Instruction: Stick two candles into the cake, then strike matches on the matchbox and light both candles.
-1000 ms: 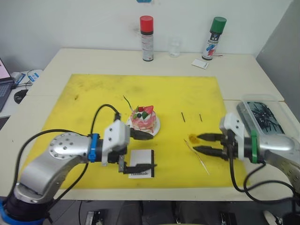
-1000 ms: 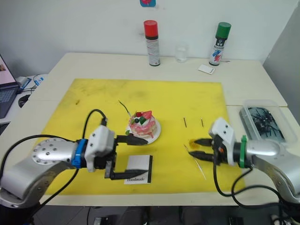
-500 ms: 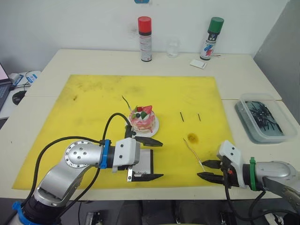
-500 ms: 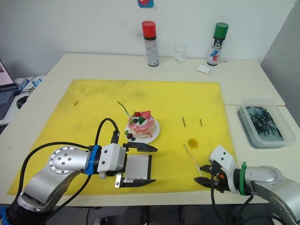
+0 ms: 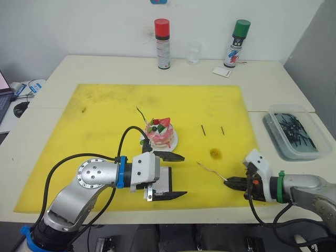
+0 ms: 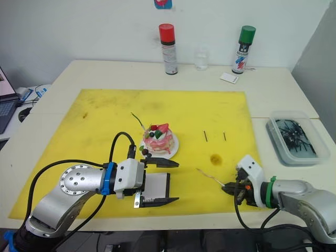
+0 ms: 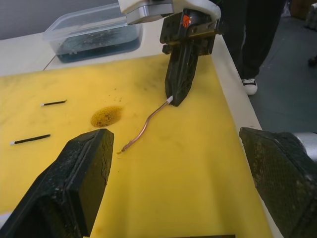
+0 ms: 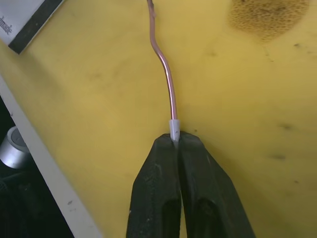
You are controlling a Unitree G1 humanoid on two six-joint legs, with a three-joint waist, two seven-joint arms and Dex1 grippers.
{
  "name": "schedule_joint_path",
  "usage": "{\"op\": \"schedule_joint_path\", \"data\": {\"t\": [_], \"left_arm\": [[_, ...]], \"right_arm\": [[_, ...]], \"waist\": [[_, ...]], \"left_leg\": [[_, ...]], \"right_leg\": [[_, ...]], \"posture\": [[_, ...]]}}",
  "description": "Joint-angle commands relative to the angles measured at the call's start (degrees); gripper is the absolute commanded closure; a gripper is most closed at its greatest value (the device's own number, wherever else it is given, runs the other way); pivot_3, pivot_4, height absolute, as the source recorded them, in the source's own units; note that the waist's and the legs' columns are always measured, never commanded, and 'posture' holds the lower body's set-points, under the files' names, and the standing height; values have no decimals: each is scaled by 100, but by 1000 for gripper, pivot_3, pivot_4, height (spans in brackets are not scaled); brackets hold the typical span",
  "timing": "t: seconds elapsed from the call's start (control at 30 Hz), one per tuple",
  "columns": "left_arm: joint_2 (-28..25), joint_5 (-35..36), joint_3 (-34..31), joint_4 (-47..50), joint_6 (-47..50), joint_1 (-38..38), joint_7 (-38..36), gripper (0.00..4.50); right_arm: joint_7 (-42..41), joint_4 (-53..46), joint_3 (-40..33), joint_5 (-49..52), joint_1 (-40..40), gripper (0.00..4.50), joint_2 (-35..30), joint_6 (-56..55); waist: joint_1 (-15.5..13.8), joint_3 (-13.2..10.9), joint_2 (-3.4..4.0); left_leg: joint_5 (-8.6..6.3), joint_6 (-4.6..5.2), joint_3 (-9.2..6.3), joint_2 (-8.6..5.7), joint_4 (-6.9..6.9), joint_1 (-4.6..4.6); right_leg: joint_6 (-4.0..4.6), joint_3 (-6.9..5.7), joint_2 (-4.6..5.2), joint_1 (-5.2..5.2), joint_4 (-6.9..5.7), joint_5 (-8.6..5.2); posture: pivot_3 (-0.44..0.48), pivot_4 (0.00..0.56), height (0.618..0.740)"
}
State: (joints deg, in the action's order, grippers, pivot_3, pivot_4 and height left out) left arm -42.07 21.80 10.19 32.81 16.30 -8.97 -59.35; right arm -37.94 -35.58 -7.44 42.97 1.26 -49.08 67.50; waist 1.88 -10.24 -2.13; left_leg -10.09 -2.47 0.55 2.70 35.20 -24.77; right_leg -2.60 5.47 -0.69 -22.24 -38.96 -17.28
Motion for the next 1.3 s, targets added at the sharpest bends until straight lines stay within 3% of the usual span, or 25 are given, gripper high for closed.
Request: {"op": "schedule_joint_path", "data": {"t": [0.03, 0.23, 0.57, 0.67, 0.77, 1.0, 1.3], "left_arm": [[109, 31, 54, 123, -54, 6, 58, 0], [225, 2, 107, 78, -81, 12, 83, 0], [400, -60, 193, 126, -57, 2, 209, 0], [412, -70, 220, 166, -107, -19, 194, 0], [432, -148, 287, 158, -241, -78, 139, 0], [497, -290, 537, 200, -421, -337, 48, 0], [583, -269, 632, 368, -348, -467, 160, 0]], "right_arm": [[-341, -48, -780, 323, 83, 4474, -461, 95], [-951, 296, -1305, 80, -312, 4474, -1312, -308], [-715, 257, -744, -660, -945, 4474, -1225, -914], [-788, 301, -703, -814, -937, 3764, -1464, -924], [-884, 242, -743, -798, -851, 2701, -1696, -789], [-843, -110, -563, -350, -215, 2701, -1935, 29], [-596, 164, 75, -465, 301, 2701, -1846, 364]], "waist": [[-3, 0, 0], [-5, 0, 0], [-1, 2, 4], [0, 3, 5], [-3, 3, 5], [-2, 3, 7], [-3, 3, 7]], "left_leg": [[0, 0, 1, 0, 0, 0], [0, 0, -3, -2, -1, 0], [0, 0, -3, -3, 0, 1], [0, 0, 1, -3, 3, 2], [0, 0, 0, -3, 7, 1], [0, 0, -2, -3, 11, 1], [0, 0, -1, -3, 11, 0]], "right_leg": [[0, 0, 1, 0, 1, 0], [3, -8, -10, 0, 1, -2], [6, -7, -12, 0, -2, -4], [1, 0, -11, 1, -2, -1], [0, -1, -8, 3, -2, 0], [-1, -4, -12, 4, -3, 1], [-1, -3, -10, 3, -2, 1]], "posture": [[0, 150, 740], [0, 150, 740], [0, 150, 740], [0, 150, 740], [0, 150, 740], [0, 150, 740], [0, 150, 740]]}}
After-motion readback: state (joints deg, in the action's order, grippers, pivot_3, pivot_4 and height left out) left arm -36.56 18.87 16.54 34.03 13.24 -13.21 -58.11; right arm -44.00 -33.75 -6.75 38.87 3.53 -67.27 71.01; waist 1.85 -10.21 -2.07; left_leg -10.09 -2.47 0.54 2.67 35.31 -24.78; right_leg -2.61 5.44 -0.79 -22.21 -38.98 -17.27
